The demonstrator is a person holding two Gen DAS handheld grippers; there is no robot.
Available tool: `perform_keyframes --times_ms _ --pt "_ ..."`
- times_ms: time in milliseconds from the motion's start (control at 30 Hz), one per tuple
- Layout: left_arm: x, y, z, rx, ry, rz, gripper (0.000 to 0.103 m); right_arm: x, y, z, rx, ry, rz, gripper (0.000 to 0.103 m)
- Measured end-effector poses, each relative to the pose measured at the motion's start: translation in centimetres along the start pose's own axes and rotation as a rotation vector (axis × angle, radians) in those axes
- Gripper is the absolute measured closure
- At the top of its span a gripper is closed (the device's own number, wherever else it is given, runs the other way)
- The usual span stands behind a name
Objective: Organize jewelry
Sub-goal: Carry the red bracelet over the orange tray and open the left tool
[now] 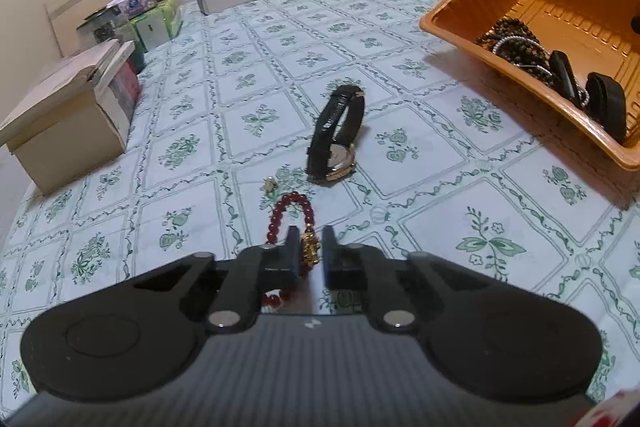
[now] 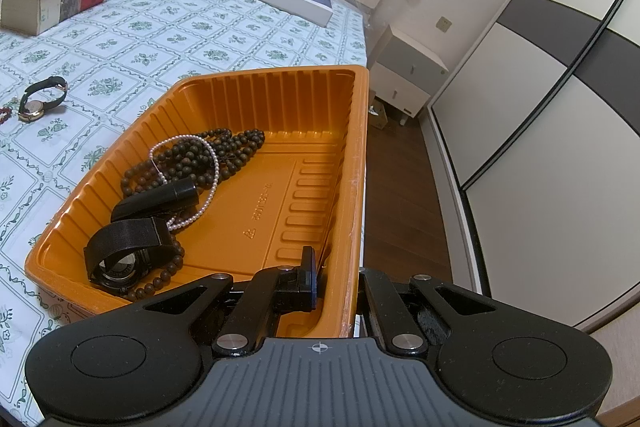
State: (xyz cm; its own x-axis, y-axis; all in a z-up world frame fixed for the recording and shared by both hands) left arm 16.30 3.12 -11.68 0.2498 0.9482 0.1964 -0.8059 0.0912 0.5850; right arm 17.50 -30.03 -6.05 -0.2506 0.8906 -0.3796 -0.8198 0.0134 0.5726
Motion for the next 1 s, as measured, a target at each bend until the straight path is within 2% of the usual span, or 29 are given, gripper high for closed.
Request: perform_keyframes --times_ms 233,600,767,1000 --pt "-0.3 1.7 0.7 -0.029 0.009 -0.011 0.097 0.0 0.0 0.0 0.000 0.000 0.000 0.099" --pt "-2.5 5.4 4.9 -0.146 0.004 -0.069 0.097 0.0 0.0 0.0 0.000 0.001 0.000 0.099" --pt "-4.4 6.1 6.6 -0.171 0.031 -0.144 0.097 -0.2 0.0 0.0 -0.002 -0.001 0.000 0.099" --pt "-9.2 6.2 10.2 -0.217 0.087 -0.311 0.097 -0.2 0.0 0.0 -0.001 -0.001 0.001 0.099"
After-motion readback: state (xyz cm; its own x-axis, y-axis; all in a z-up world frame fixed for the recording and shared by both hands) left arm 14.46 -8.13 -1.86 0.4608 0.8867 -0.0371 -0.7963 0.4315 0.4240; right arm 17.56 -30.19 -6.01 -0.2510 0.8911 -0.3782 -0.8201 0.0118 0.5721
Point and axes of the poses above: each gripper's, at about its wrist camera, not at the fingertips, and y roughly against the way its jaws point, x to its left, z to its top, the point moved 6 cm from there along -y, roughly the way its jaws point, and after that the axes turned 7 degrees about -x, right-handed, at the moved point
